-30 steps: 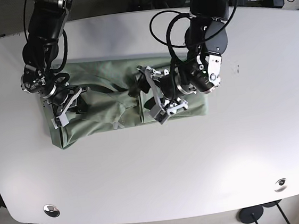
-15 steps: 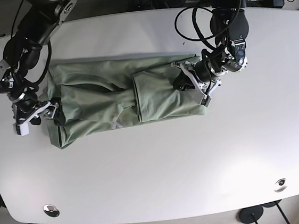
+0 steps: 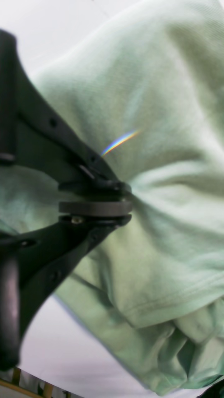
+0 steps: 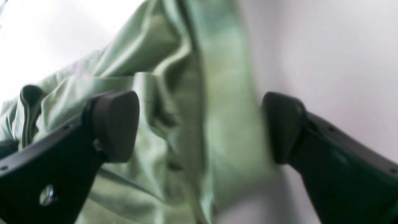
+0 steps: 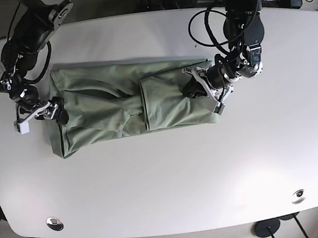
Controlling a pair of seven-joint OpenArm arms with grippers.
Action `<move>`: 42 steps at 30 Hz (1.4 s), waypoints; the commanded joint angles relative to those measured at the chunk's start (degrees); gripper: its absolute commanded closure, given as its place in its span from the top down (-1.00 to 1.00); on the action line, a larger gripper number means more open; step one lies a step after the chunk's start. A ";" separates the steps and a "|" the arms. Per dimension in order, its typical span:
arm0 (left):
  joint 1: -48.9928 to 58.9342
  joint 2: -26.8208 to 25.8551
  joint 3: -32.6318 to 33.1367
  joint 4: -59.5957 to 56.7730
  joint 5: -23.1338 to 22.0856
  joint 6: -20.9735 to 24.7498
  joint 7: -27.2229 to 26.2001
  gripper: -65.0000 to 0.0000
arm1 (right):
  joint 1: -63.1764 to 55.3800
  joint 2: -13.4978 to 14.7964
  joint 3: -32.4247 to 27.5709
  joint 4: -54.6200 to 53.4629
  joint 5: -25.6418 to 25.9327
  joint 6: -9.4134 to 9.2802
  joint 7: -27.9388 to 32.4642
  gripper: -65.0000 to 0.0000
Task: Fold the T-shirt properly
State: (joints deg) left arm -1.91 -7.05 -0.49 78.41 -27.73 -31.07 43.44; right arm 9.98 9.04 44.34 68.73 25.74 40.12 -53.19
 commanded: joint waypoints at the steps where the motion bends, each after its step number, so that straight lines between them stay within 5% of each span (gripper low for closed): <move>1: -0.07 -0.20 0.01 -0.04 2.36 0.52 2.41 -0.92 | 0.00 -0.55 -1.83 0.50 -0.73 -0.12 -1.54 0.84; 8: 0.20 -0.29 0.01 -0.04 2.36 0.52 2.41 -0.92 | -0.53 -2.14 -6.49 0.50 -0.99 -0.12 -1.18 0.75; 9: 0.20 -0.29 0.01 -0.04 2.36 0.52 2.41 -0.92 | -0.53 -2.14 -6.58 0.50 -1.08 -0.12 -1.10 0.59; 13: 0.20 -0.29 0.01 -0.13 2.45 0.52 2.41 -0.91 | -0.44 -2.05 -6.58 0.50 -1.08 -0.12 0.31 -0.80; 14: 0.20 -0.29 0.01 -0.13 2.45 0.61 2.41 -0.91 | -0.35 -1.87 -6.67 0.68 -1.08 -0.12 0.31 -0.98; 16: 0.20 -0.20 0.01 -0.21 2.45 0.61 2.41 -0.91 | 0.35 -1.79 -6.67 0.85 -0.99 -0.12 -0.39 -0.81; 22: 0.20 0.15 0.01 -0.21 2.45 0.61 2.58 -0.91 | -2.11 -2.05 -6.49 15.45 -0.81 -0.12 -6.46 -0.94; 29: 0.02 0.59 0.01 -5.49 2.01 0.61 2.41 -0.91 | -6.59 -8.38 -6.84 40.85 -0.90 -0.12 -14.11 -0.94; 34: -0.07 2.70 0.01 -7.51 2.01 0.61 2.41 -0.91 | -10.55 -9.17 -16.51 47.80 -0.73 -0.12 -15.07 -0.94; 42: -0.07 4.19 0.01 -7.51 2.19 0.61 2.41 -0.91 | -10.37 -15.06 -24.86 47.62 -0.81 -0.12 -15.16 -0.94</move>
State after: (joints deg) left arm -2.37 -2.42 -0.64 71.29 -29.87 -31.99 41.25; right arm -1.41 -5.96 18.83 115.35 23.46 39.90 -69.69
